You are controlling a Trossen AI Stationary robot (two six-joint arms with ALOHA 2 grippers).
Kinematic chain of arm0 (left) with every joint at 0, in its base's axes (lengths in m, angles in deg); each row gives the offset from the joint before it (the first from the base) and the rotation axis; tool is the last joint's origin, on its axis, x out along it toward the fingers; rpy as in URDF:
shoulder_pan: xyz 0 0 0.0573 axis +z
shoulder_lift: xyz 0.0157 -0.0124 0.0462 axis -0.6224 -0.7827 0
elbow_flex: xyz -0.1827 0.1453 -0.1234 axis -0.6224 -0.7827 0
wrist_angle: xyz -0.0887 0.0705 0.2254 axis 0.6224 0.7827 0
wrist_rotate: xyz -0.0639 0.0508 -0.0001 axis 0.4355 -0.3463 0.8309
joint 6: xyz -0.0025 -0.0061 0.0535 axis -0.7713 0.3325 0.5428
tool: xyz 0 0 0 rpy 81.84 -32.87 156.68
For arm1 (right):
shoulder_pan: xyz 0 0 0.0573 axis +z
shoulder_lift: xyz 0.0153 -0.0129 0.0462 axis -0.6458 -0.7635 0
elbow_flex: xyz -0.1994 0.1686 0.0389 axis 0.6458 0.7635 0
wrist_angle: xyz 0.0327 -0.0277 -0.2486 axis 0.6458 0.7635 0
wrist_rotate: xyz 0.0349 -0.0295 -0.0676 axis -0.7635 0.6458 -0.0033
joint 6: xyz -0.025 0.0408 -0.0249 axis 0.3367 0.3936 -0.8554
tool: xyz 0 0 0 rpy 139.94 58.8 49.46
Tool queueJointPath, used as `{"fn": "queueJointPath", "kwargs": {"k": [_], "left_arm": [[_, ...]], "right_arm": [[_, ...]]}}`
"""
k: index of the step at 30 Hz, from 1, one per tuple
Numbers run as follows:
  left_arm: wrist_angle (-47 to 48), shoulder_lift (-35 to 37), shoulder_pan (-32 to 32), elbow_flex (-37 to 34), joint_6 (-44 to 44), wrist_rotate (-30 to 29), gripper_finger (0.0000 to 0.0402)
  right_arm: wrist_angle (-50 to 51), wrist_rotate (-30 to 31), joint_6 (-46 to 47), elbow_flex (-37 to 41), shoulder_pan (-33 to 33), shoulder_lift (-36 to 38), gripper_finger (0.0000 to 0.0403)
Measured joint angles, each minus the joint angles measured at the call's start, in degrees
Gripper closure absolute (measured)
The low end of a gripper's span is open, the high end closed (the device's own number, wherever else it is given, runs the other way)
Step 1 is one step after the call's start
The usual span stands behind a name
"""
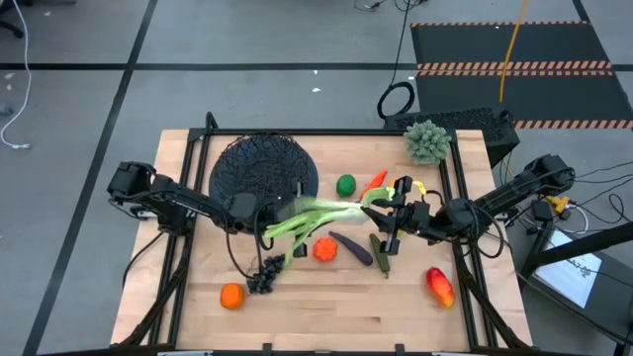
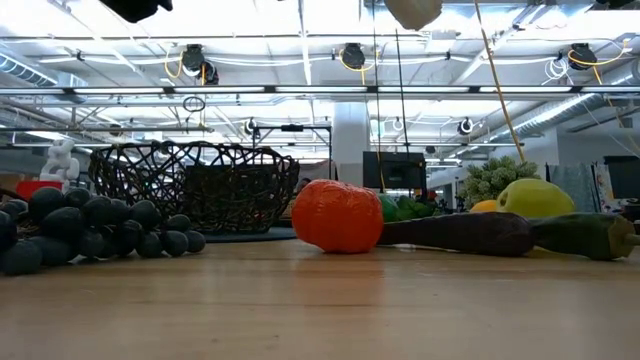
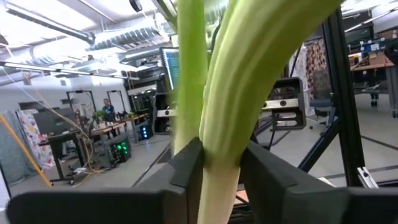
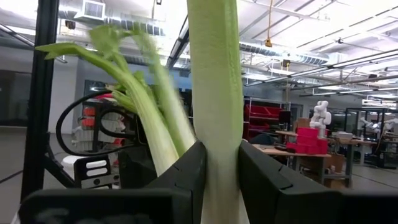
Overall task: Build produce basket
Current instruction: Put the green celery into the black basket
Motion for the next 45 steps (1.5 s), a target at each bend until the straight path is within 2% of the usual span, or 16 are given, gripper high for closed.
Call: {"fn": "queueJointPath", "kwargs": {"k": [10, 14, 21, 27, 36, 40, 45], "left_arm": [[0.47, 0.0, 0.0, 0.0, 0.56, 0.02, 0.033], [0.48, 0.0, 0.0, 0.0, 0.54, 0.02, 0.0334], [2.34, 2.37, 0.19, 0.0, -0.29, 1.04, 0.0334], [13.63, 10.8, 0.97, -0.02, -0.82, 1.04, 0.0335], [36.0, 26.53, 3.44, -0.02, -3.95, -0.32, 0.0335], [45.08, 33.61, 5.03, -0.02, -3.7, -4.56, 0.0335], [54.16, 40.23, 7.5, -0.02, -2.15, -14.52, 0.0335]], "right_arm": [[1.47, -0.02, 0.0, 0.0, 0.0, 0.0, 0.0318], [1.73, -0.07, 0.0, 0.0, 0.04, 0.0, 0.028], [5.07, -0.09, 0.72, 0.0, 1.36, 1.1, 0.0183], [11.53, -0.11, 2.7, -0.02, 2.91, 5.46, 0.0133], [23.72, -0.09, 5.69, -0.04, 3.94, 9.29, 0.014], [24.74, 1.37, 6.05, -0.04, 3.94, 9.14, 0.0147], [26.2, 5.63, 6.01, -0.04, 3.91, 8.98, 0.0149]]}}
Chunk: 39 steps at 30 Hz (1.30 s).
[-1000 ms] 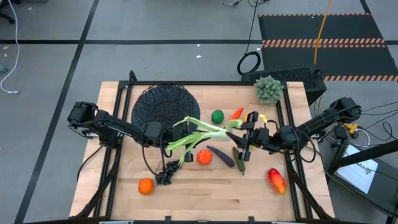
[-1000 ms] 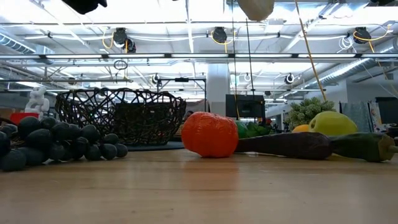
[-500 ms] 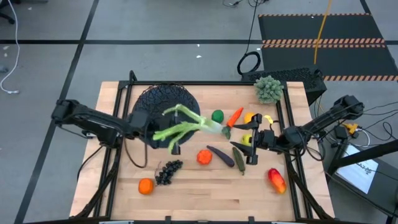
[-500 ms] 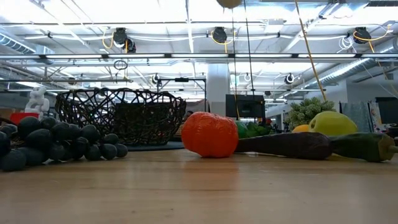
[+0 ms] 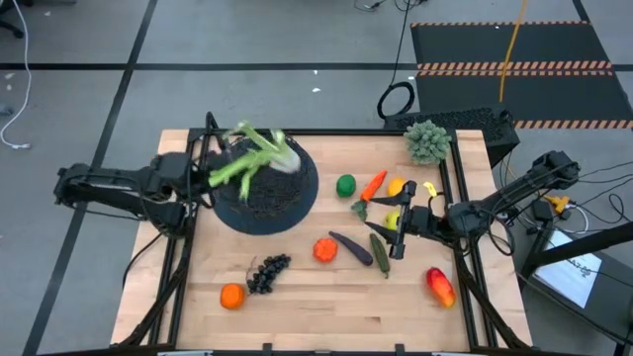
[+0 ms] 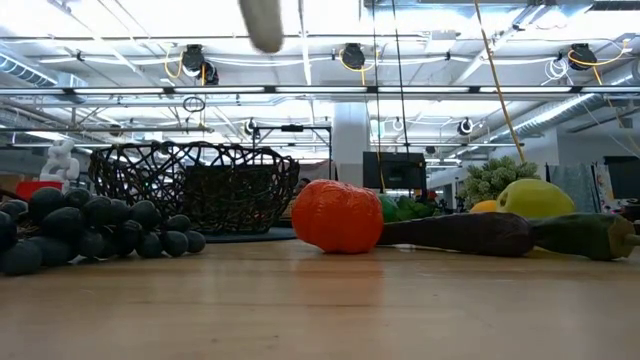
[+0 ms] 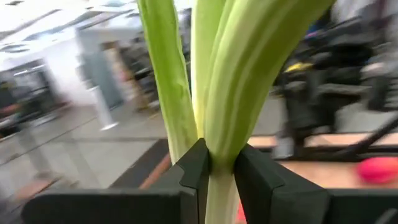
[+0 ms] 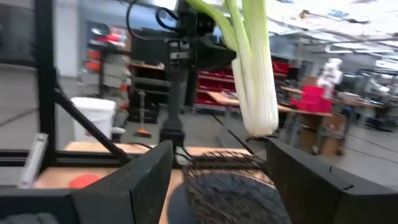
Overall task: Build produce basket
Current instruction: Put the green celery into the black basket
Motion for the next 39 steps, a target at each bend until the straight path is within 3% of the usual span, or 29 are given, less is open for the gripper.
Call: {"fn": "queueJointPath", "kwargs": {"k": [7, 13, 21, 39], "left_arm": [[7.71, 2.96, 6.53, 0.0, -10.15, -7.6, 0.0335], [15.35, -0.49, 13.66, 0.0, -14.56, -6.79, 0.0335], [20.16, -7.37, 20.17, 0.0, -19.37, 1.04, 0.0335], [22.05, -18.76, 28.28, 0.0, -30.13, -1.09, 0.0335]], "right_arm": [[1.8, 0.03, -0.26, 0.0, -0.08, 0.0, 0.0149], [1.82, 0.04, -0.37, 0.0, -0.1, 0.0, 0.0149], [1.82, 0.04, -0.4, 0.0, -0.1, 0.0, 0.0149], [4.1, 0.03, -0.42, 0.0, -0.1, 0.0, 0.0149]]}}
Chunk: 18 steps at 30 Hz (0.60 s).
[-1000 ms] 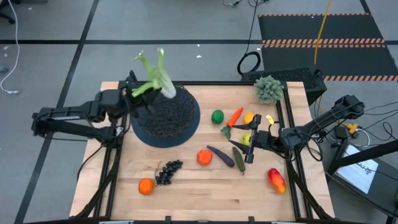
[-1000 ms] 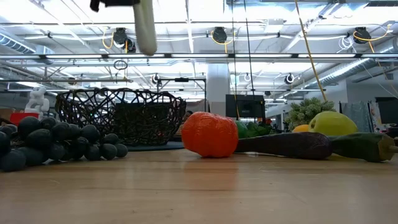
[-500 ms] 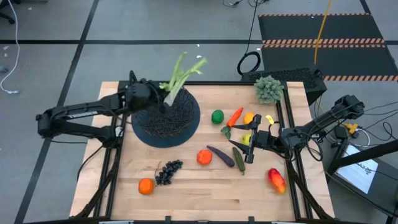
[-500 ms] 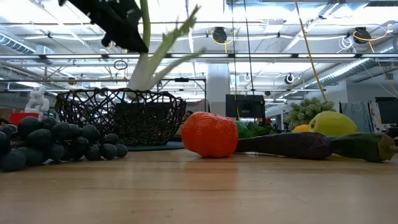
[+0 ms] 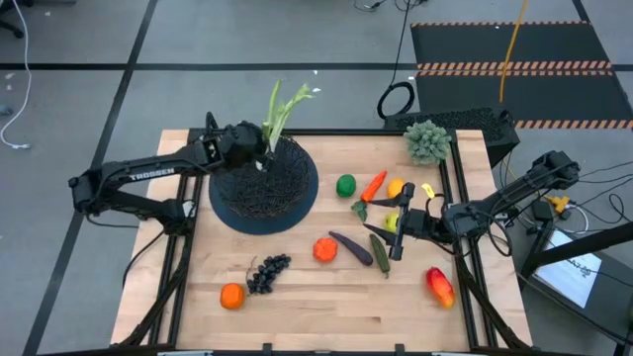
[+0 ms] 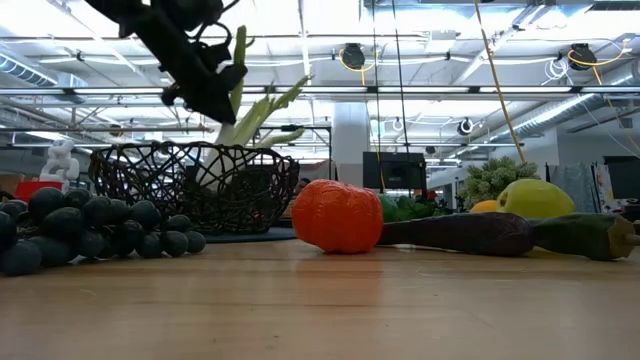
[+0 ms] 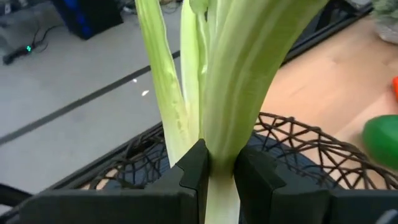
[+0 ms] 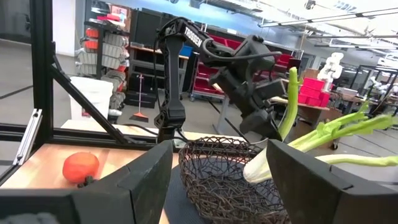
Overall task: Build produce basket
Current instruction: Put the green celery into the black basket
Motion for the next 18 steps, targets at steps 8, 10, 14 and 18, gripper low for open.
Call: {"fn": "queueJointPath", "kwargs": {"k": [8, 10, 14, 18], "left_arm": [[1.01, -3.07, 0.29, 0.0, -3.26, -0.89, 0.0335], [0.9, -3.85, 0.43, 0.0, -3.26, -0.91, 0.0335], [0.92, -5.14, 0.5, 0.0, -3.26, -0.92, 0.0334], [0.94, -5.47, 0.5, 0.0, -2.7, -0.92, 0.0334]], "right_arm": [[-0.09, 0.0, 0.0, 0.0, 0.0, 0.0, 0.0149], [-0.07, 0.0, 0.0, 0.0, 0.0, 0.02, 0.0149], [-0.09, 0.0, 0.01, 0.0, 0.0, 0.01, 0.0149], [-0.09, 0.0, 0.02, 0.0, 0.0, 0.0, 0.0149]]}}
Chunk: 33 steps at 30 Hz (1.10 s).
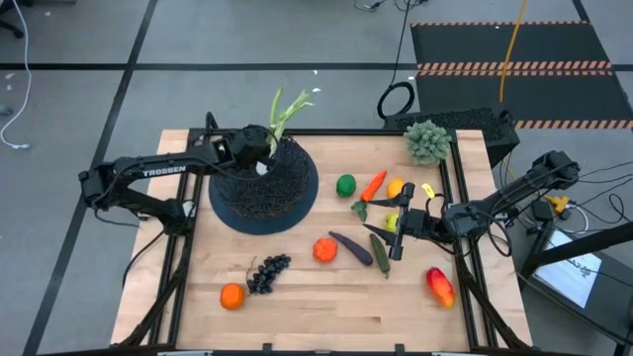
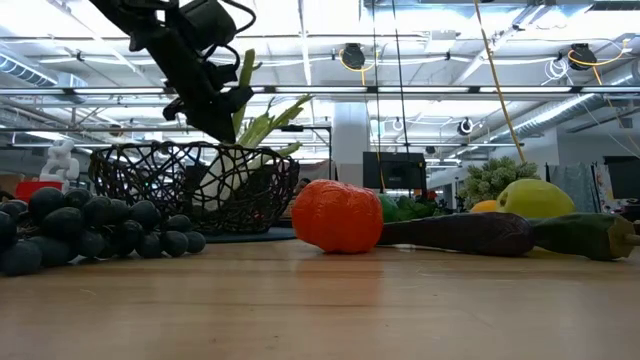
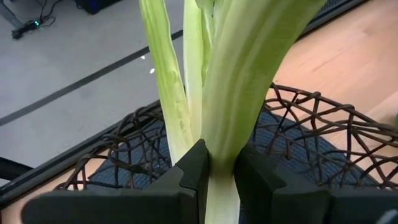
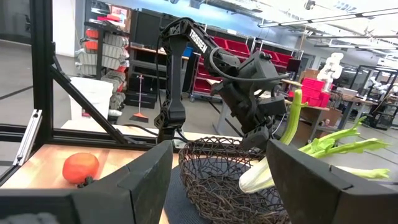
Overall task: Build produce basket
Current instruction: Put the green celery into the black basket, then put the red mango into the black basket
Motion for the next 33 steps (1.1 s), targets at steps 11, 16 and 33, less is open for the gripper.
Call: {"fn": "queueJointPath", "kwargs": {"k": [11, 16, 33], "left_arm": [[-0.02, 0.02, 0.0, 0.0, 2.37, -0.07, 0.0277], [-0.05, 0.57, 0.0, 0.0, 3.49, -0.08, 0.0234], [3.13, 18.84, -1.19, 0.0, 14.66, 15.02, 0.0249]], "right_arm": [[-0.04, 0.0, 0.42, 0.0, 0.0, 0.0, 0.0149], [-0.05, 0.0, 1.25, 0.0, 0.0, 0.0, 0.0149], [1.24, 0.16, 1.84, 0.0, -0.03, 0.0, 0.0149]]}}
